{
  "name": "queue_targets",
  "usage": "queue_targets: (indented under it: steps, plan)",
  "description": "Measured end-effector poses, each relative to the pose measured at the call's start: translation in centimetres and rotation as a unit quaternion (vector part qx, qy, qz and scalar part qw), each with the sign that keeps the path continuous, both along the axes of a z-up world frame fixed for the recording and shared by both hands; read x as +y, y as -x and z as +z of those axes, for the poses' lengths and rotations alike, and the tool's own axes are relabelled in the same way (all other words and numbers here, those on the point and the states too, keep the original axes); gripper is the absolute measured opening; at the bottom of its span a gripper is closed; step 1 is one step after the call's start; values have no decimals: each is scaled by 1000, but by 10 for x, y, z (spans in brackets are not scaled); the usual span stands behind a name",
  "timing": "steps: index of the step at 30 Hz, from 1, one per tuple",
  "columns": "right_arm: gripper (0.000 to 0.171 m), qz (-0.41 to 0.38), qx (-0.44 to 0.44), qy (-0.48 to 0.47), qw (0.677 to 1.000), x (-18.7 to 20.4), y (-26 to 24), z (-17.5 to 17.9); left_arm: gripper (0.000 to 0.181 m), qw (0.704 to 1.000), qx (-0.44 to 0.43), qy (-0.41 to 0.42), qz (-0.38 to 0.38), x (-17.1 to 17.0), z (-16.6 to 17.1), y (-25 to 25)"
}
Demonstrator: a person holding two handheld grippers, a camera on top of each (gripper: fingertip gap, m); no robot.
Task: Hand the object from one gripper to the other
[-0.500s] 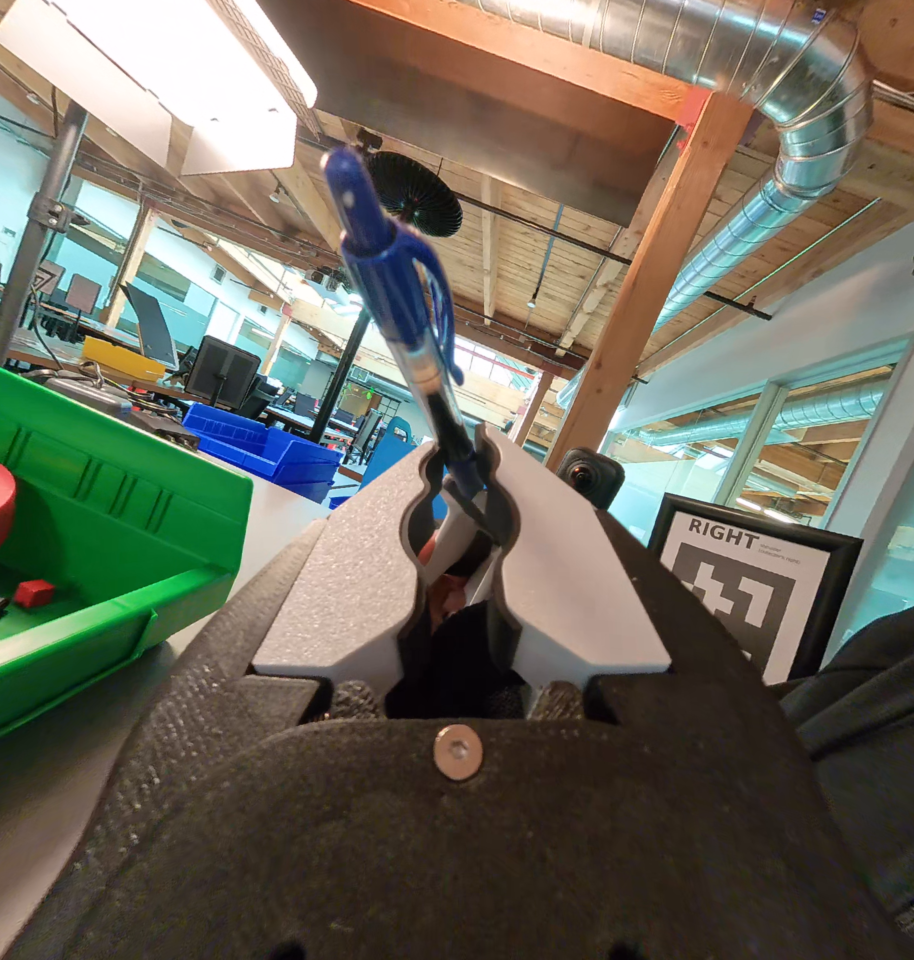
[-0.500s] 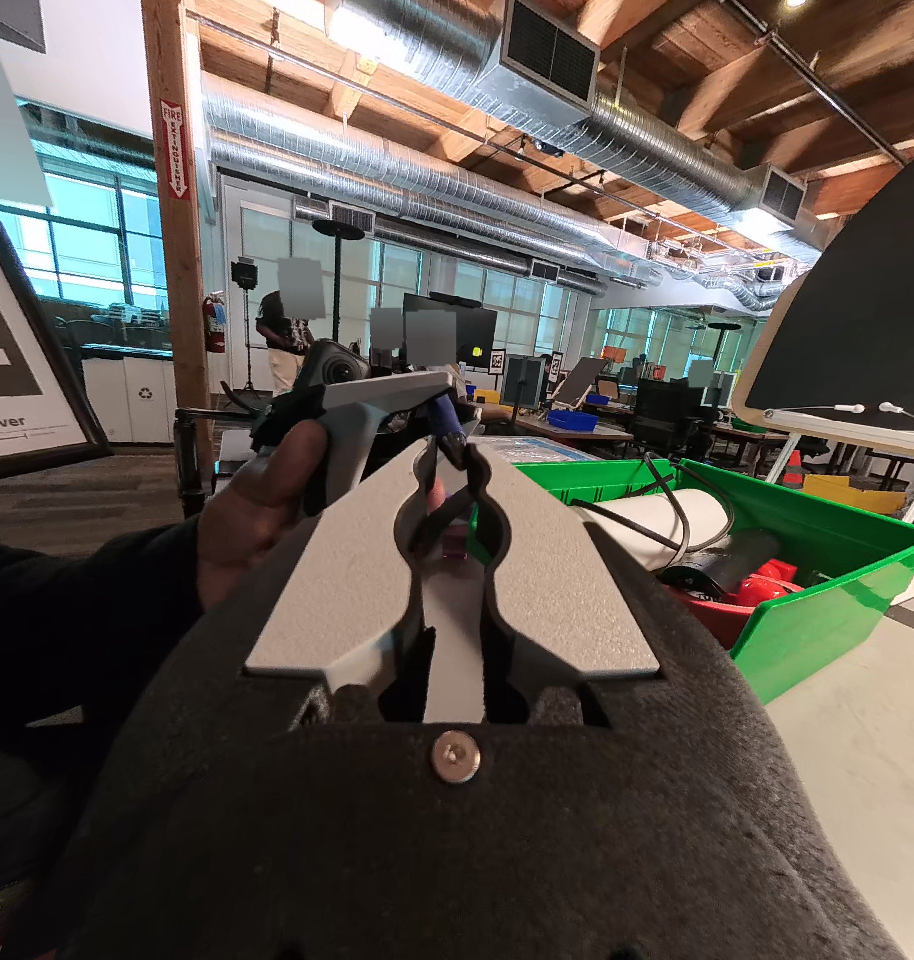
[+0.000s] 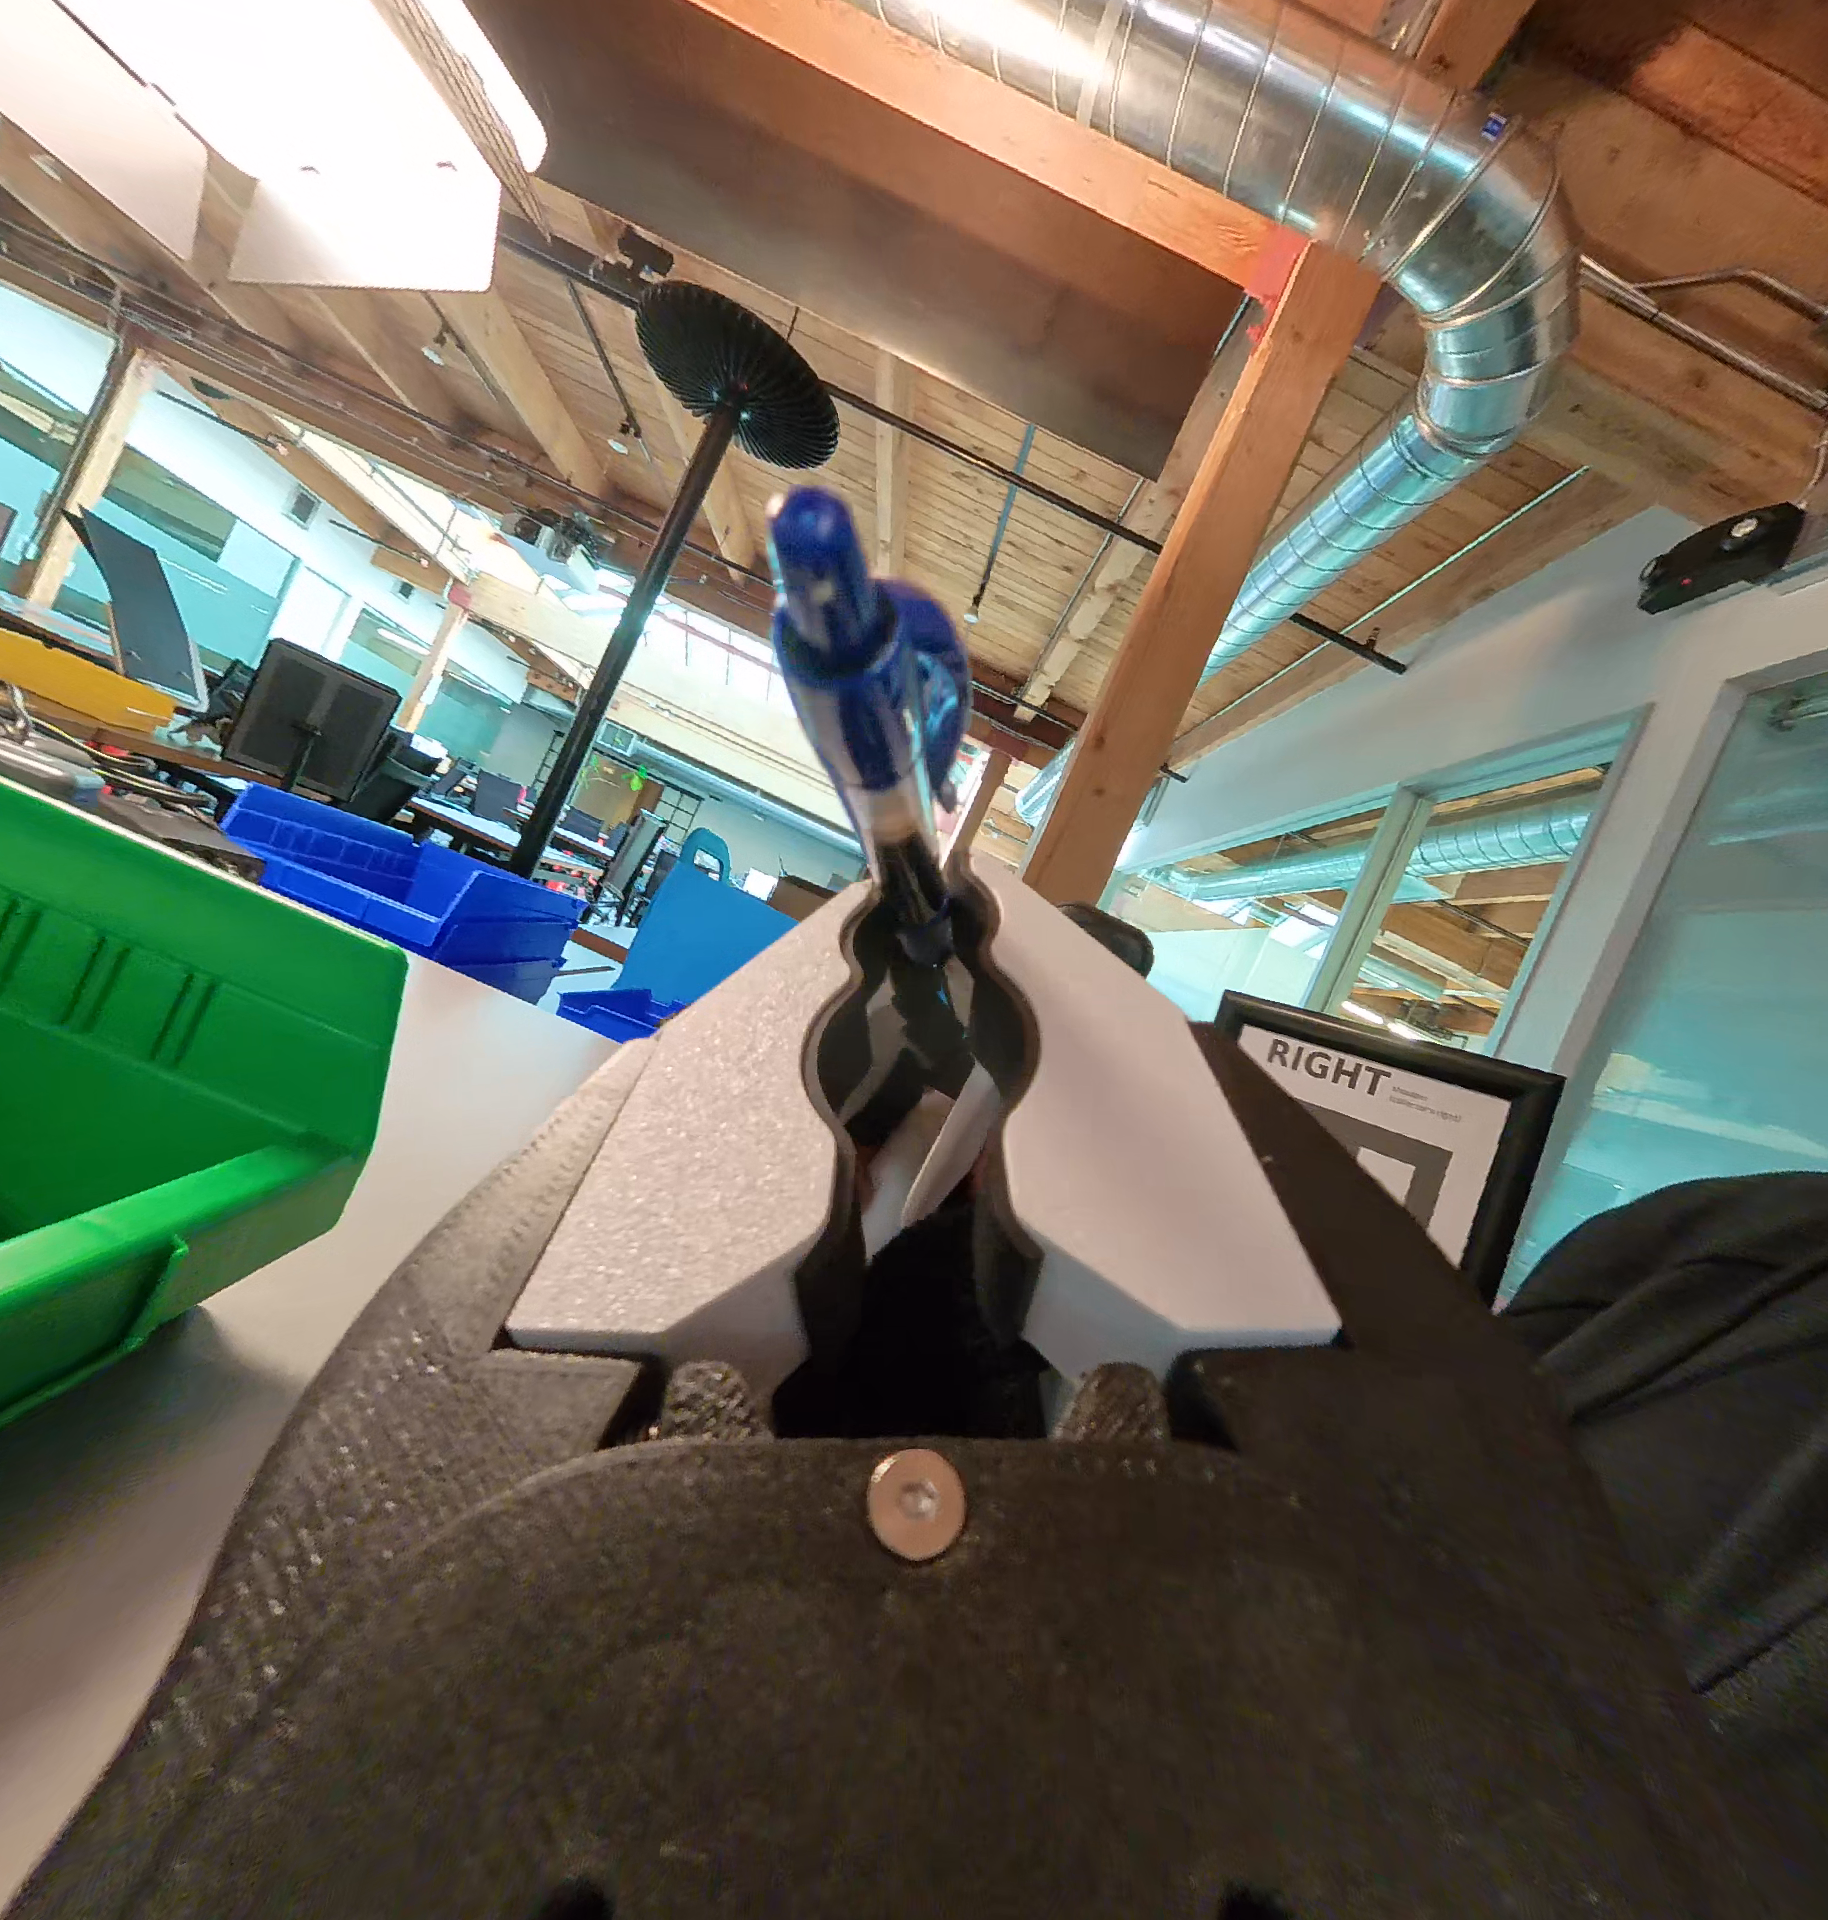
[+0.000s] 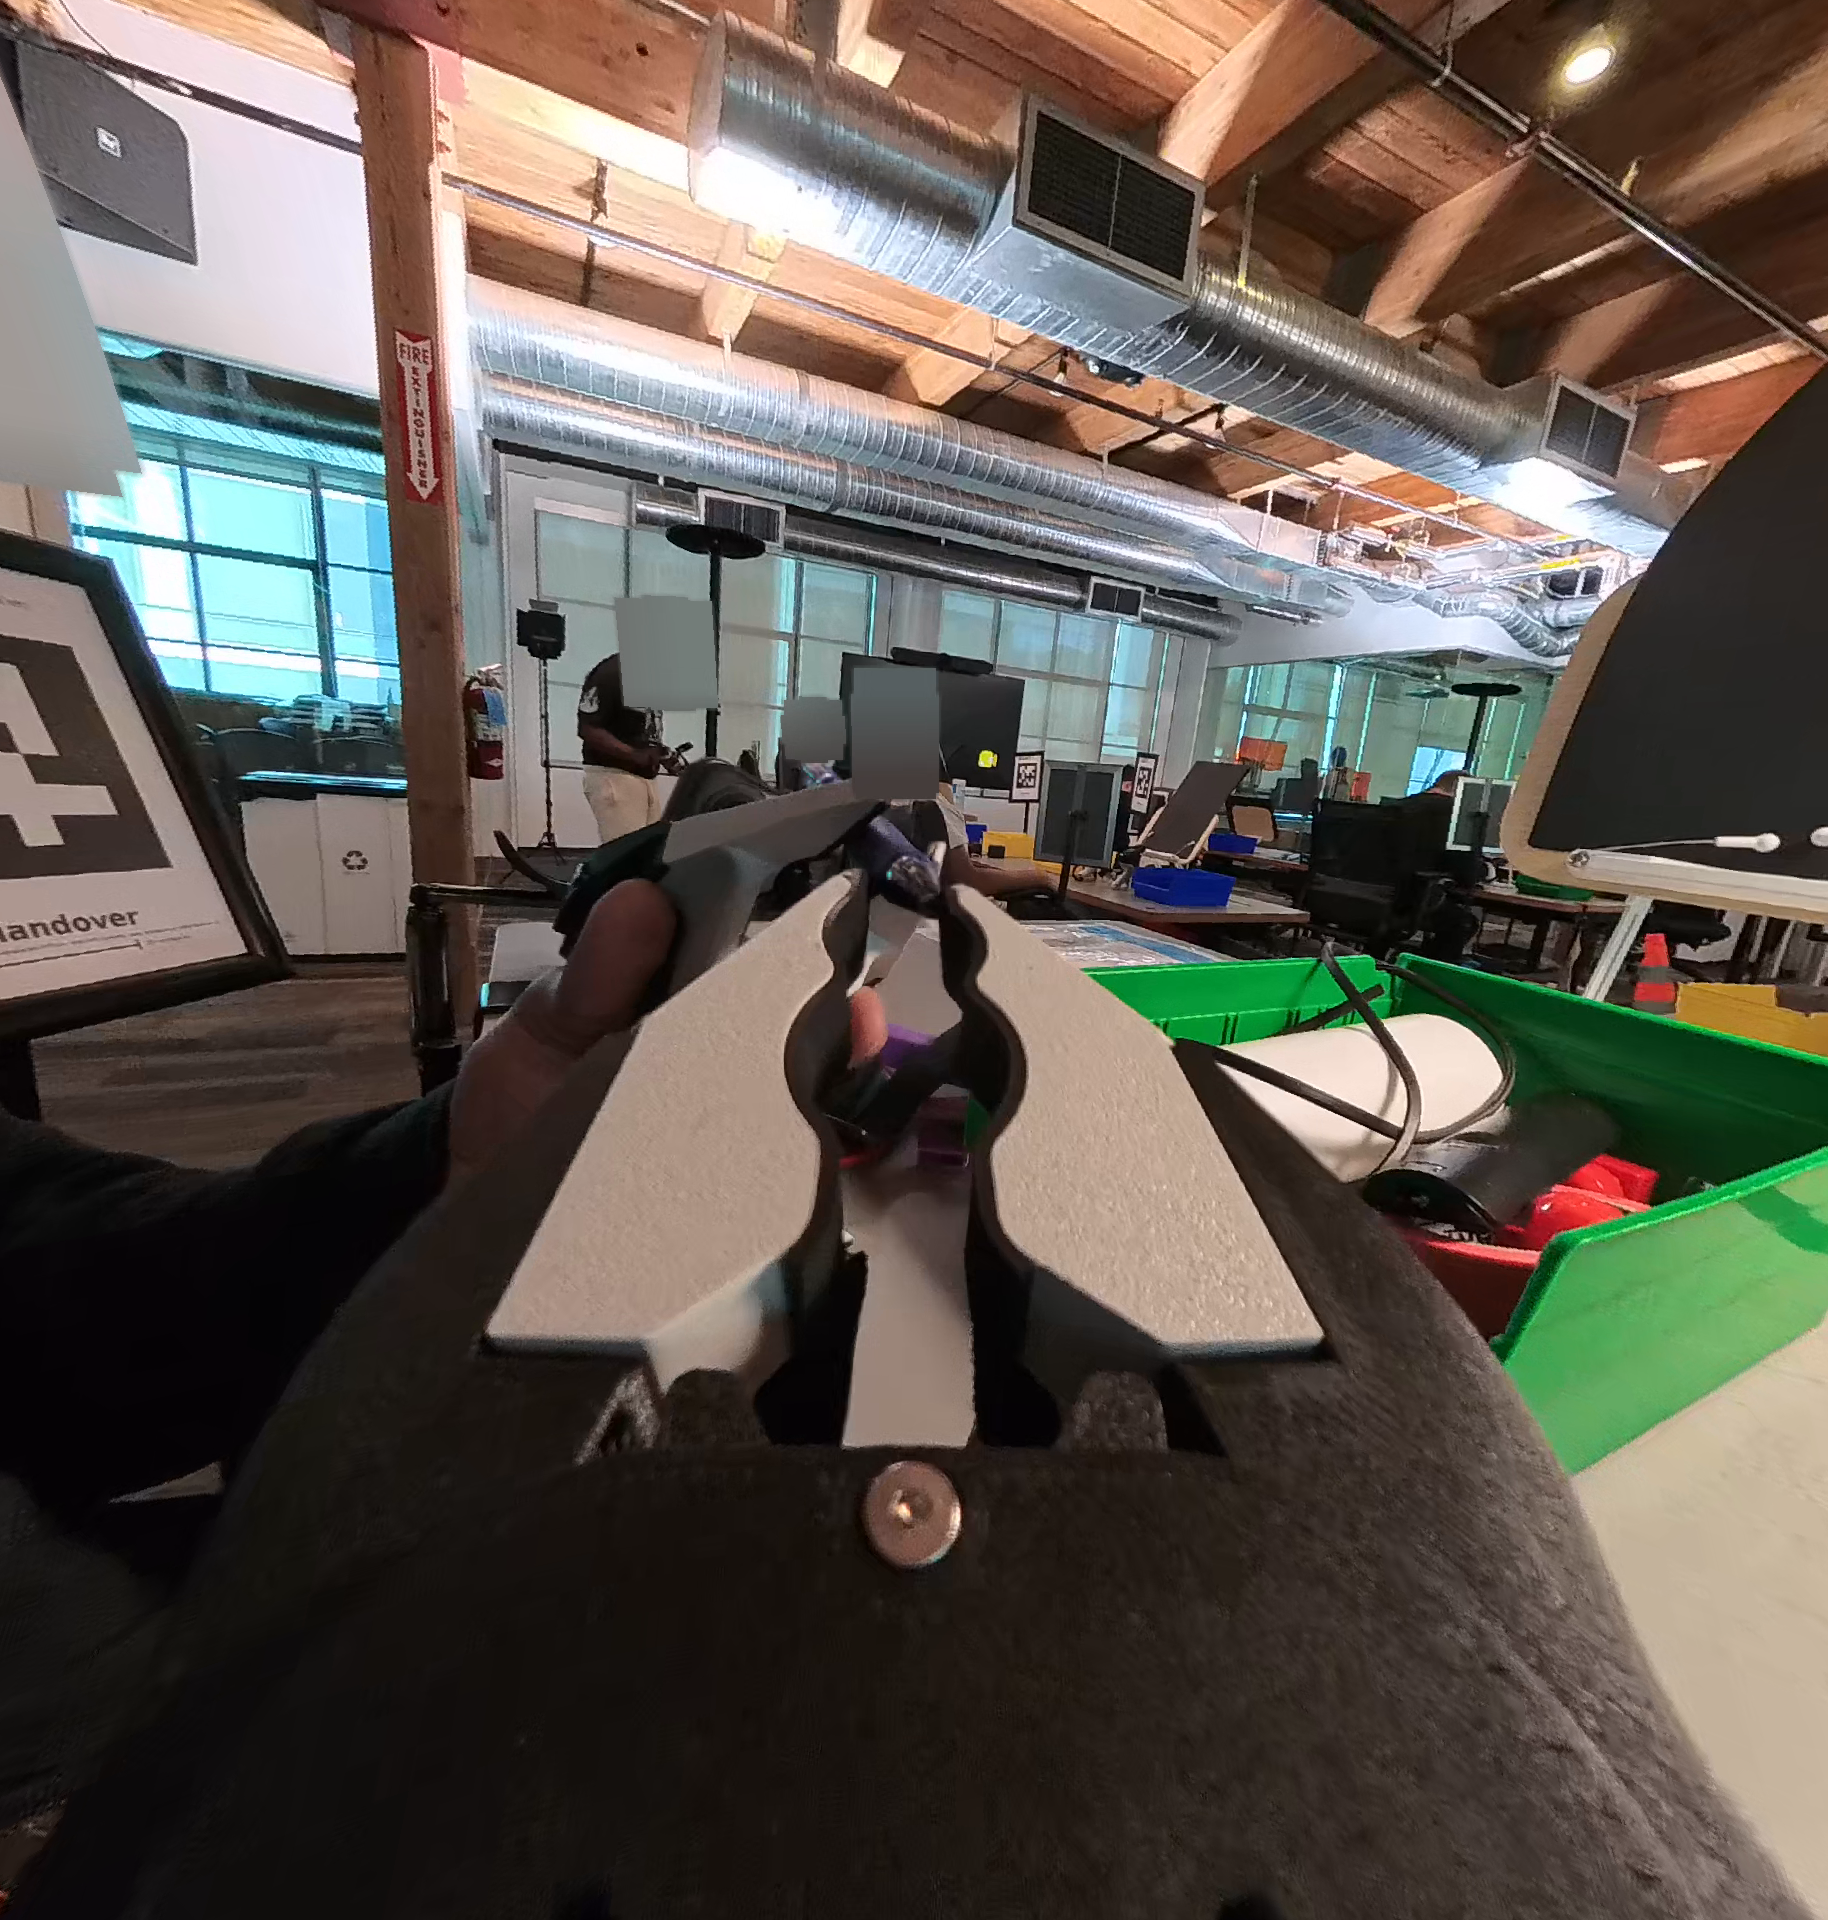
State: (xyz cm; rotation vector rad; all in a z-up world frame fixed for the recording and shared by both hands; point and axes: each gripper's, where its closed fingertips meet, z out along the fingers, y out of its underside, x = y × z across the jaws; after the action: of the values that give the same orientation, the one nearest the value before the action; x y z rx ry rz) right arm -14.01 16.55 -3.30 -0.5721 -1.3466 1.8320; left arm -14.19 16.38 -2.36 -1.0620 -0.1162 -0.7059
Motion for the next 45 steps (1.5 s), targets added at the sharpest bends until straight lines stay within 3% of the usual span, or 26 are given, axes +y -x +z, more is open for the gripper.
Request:
queue_targets:
  steps: [6, 9, 15, 18, 23, 29, 36, 40, 42, 45]
  plan:
    - [23, 11, -8, 8, 1000, -1, 1, -1, 11, 1000, -16, -9, 0, -2, 2, 4]
    - [13, 11, -4, 14, 1000, 0, 0, 1, 11, 1000, -8, 8, -16, 3, -2, -3]
    - [12, 27, 16, 53, 998, 9, -9, 13, 14, 1000, -29, 10, -1, 3, -3, 5]
    - [12, 34, 18, 67, 997, 11, -10, 15, 13, 999, -29, -2, -29, 0, 0, 0]
    - [29, 46, -13, 43, 998, -2, -3, 5, 11, 999, -38, -13, -19, -3, 3, 5]
    - [13, 38, 5, 75, 996, 9, -6, 13, 18, 999, -23, 16, -31, 6, -5, -6]
    - [14, 50, 13, 111, 993, 18, -10, 20, 11, 998, -46, -13, -35, -2, 1, 2]
    - [28, 54, -7, 84, 995, 6, -5, 12, 11, 999, -42, -6, -35, 0, -1, 1]
    - [16, 43, -2, 78, 996, 7, -4, 12, 11, 998, -38, -2, -47, 1, -1, -4]
    - [12, 41, 2, 93, 995, 14, -6, 15, 17, 998, -41, 14, -37, 6, -5, -2]
